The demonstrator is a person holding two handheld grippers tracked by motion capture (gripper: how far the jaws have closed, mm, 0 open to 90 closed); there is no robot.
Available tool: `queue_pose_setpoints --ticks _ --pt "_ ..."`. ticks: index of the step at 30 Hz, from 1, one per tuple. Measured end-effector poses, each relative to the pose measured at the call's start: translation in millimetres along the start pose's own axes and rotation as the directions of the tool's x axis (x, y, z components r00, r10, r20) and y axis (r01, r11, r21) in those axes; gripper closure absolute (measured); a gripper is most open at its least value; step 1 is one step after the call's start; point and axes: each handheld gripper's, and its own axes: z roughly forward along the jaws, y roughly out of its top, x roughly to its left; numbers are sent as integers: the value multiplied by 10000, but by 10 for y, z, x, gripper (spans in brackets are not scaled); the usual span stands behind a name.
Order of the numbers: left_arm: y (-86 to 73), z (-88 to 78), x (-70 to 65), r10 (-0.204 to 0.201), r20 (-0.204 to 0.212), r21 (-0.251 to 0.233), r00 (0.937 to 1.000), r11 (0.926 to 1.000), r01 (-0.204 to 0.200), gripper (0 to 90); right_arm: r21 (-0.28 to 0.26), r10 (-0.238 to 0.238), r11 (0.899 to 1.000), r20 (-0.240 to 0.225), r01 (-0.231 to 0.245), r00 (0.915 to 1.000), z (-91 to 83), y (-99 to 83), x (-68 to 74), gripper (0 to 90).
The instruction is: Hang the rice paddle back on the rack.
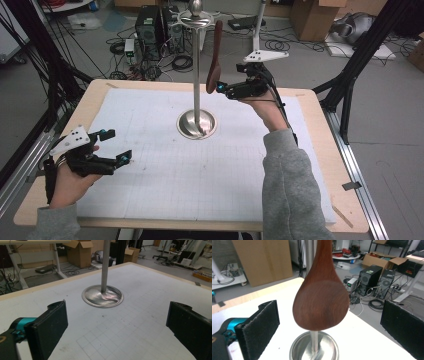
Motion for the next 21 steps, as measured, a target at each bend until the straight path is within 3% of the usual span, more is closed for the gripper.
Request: queue_pose_setpoints --ticks 10,14,21 --pt "31 64 13 -17 119 -37 9999 10000 17 42 191 -169 9997 -352 175 9992 -79 -114 46 9" --pt "47 61 34 -118 231 -86 9997 9999 120 42 8 -236 9997 -166 236 9996 -132 -176 16 15" --pt "76 35 44 -215 281 -295 9994 9993 223 42 -182 80 9998 -343 -86 9994 -231 -307 -66 18"
